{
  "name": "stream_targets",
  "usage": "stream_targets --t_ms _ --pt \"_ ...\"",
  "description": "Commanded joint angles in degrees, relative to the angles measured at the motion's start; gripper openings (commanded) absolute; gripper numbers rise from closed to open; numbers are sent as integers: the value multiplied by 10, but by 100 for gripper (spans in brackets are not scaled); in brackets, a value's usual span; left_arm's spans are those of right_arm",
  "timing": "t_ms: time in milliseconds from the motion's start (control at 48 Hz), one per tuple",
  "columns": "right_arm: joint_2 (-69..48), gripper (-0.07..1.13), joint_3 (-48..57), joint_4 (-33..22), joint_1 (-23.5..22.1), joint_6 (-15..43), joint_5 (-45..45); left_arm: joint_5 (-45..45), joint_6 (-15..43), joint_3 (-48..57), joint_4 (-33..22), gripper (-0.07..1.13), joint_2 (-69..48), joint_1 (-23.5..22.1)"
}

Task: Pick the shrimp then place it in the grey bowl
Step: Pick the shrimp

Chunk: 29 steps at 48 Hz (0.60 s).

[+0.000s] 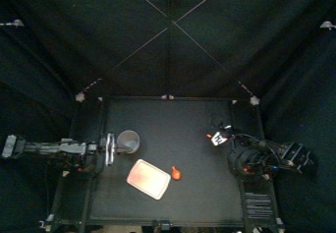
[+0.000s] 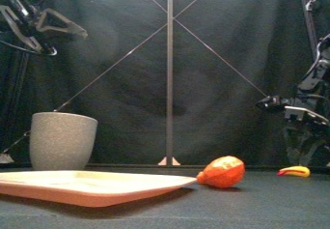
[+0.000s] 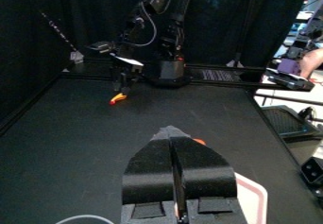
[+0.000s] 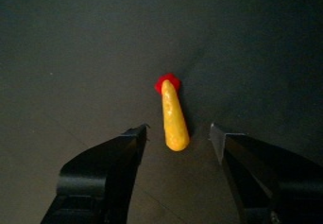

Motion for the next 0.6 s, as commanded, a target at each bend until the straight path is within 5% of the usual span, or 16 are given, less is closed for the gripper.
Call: stream_targets --t_ms 21,229,604 --pt "26 90 -20 -6 -2 0 2 -5 1 -6 3 8 3 3" --pt "39 85 -20 -3 -2 1 15 -6 1 -4 2 8 3 3" --pt "40 56 -22 -8 -3 -1 4 -6 0 -4 2 8 3 3"
